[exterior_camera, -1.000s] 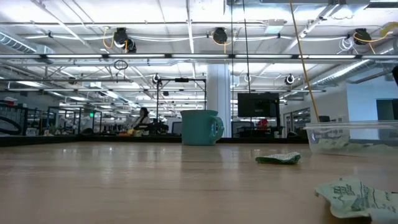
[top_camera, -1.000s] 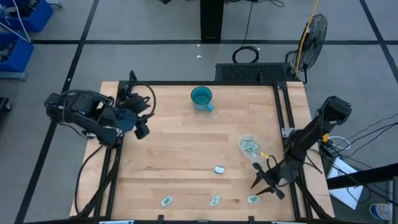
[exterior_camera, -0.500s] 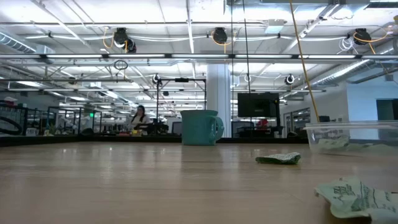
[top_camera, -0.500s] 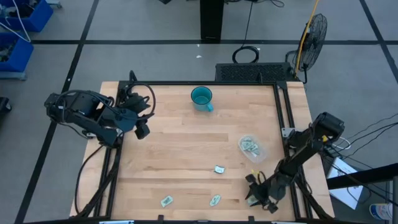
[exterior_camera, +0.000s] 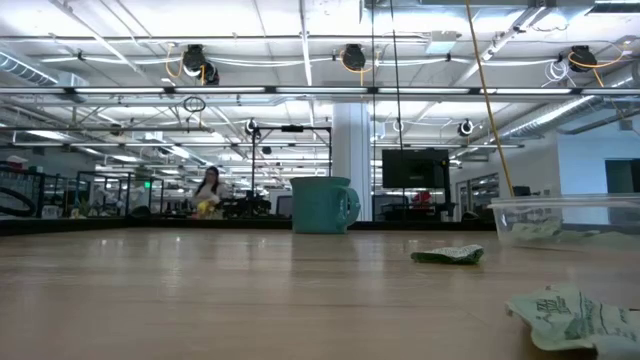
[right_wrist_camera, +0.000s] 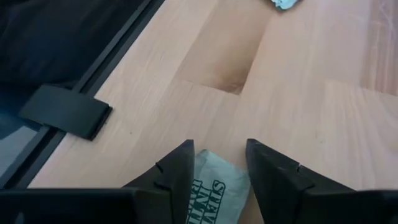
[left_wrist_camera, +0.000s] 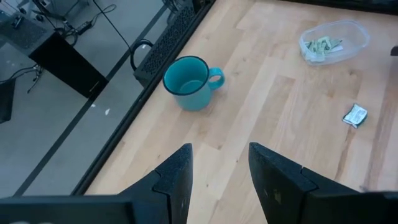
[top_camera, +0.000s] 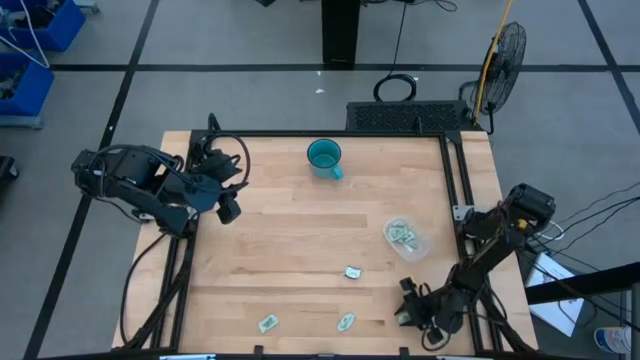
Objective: Pick and place Stevia / Truvia into bins
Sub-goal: Put the white stevia packet into the transparent container
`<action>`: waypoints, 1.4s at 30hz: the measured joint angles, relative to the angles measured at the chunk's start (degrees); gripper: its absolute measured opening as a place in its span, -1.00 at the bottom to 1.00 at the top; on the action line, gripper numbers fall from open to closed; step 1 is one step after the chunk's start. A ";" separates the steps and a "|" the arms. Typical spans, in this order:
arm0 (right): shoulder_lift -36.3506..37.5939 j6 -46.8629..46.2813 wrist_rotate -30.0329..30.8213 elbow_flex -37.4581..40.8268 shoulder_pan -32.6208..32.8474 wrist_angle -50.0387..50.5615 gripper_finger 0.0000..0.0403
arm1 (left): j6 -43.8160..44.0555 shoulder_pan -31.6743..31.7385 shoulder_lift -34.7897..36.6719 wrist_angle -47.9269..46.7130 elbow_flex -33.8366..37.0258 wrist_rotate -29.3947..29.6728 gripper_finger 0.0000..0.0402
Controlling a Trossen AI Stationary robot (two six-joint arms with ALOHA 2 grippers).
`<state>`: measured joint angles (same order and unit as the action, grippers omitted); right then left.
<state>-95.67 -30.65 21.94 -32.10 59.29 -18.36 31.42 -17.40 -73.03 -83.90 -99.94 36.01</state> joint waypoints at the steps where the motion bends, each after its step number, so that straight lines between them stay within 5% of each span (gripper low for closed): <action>1: -0.01 -0.01 0.41 0.01 0.40 0.29 -0.34 | -0.02 0.01 0.00 0.00 0.00 0.00 -0.19; 14: -0.08 3.43 2.26 0.20 1.57 -0.21 -0.96 | -0.16 0.00 0.00 0.00 0.00 0.02 -0.19; 22: 0.35 13.71 8.63 0.28 1.43 0.68 -0.98 | -0.13 0.00 0.00 0.01 0.00 0.04 -0.19; 31: 13.98 30.73 29.62 0.35 -0.07 8.79 -0.97 | -0.02 -0.01 0.00 0.18 0.00 -0.72 -0.19; 35: 22.21 29.34 37.89 0.33 -1.34 14.92 -0.97 | -0.02 0.01 0.00 0.22 0.01 -1.95 -0.19; 42: 29.19 17.98 37.88 0.33 -6.91 34.04 -0.97 | -0.02 0.01 0.00 1.57 0.02 -2.01 -0.19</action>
<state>-66.47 -12.68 59.83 -31.77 52.38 15.68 31.40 -17.39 -73.03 -82.33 -99.92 34.00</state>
